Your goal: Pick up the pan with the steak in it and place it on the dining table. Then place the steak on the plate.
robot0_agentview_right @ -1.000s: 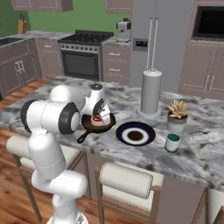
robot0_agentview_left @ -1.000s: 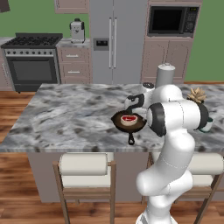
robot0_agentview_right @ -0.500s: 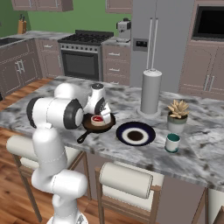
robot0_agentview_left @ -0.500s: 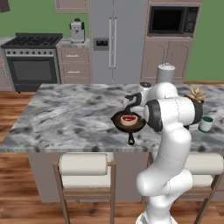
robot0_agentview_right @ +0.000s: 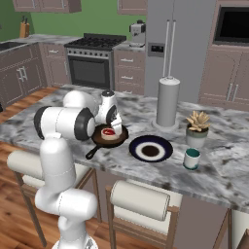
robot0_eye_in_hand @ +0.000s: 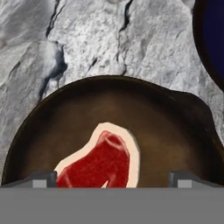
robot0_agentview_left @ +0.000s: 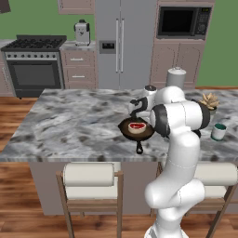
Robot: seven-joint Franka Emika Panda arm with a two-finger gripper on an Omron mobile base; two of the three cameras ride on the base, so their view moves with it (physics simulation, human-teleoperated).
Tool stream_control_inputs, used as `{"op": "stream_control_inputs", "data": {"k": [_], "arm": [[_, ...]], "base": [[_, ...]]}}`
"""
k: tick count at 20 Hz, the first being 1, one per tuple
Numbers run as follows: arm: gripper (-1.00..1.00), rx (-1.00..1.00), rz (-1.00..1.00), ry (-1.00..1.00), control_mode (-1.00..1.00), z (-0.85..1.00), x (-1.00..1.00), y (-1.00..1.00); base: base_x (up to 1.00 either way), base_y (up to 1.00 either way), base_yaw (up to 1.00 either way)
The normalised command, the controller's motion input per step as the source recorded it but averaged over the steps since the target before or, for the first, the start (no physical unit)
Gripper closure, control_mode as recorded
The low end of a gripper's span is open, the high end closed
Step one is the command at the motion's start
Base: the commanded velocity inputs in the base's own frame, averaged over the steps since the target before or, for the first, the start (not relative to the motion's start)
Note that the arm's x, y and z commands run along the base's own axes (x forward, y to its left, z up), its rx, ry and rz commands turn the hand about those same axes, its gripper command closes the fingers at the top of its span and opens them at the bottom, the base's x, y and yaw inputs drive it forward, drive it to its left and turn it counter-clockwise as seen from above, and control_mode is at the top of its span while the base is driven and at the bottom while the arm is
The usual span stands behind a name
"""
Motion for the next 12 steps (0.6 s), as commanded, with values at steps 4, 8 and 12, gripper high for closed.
{"op": "stream_control_inputs", "data": {"k": [4, 8, 12], "arm": [[-1.0, 0.0, -0.03, 0.04, -1.0, -0.13, -0.06, -0.02], [-1.0, 0.0, -0.05, 0.02, -1.0, -0.19, -0.24, -0.07], [-1.0, 0.0, -0.01, 0.01, -1.0, -0.06, -0.04, 0.0]], "base": [[0.0, 0.0, 0.0], [0.0, 0.0, 0.0], [0.0, 0.0, 0.0]]}}
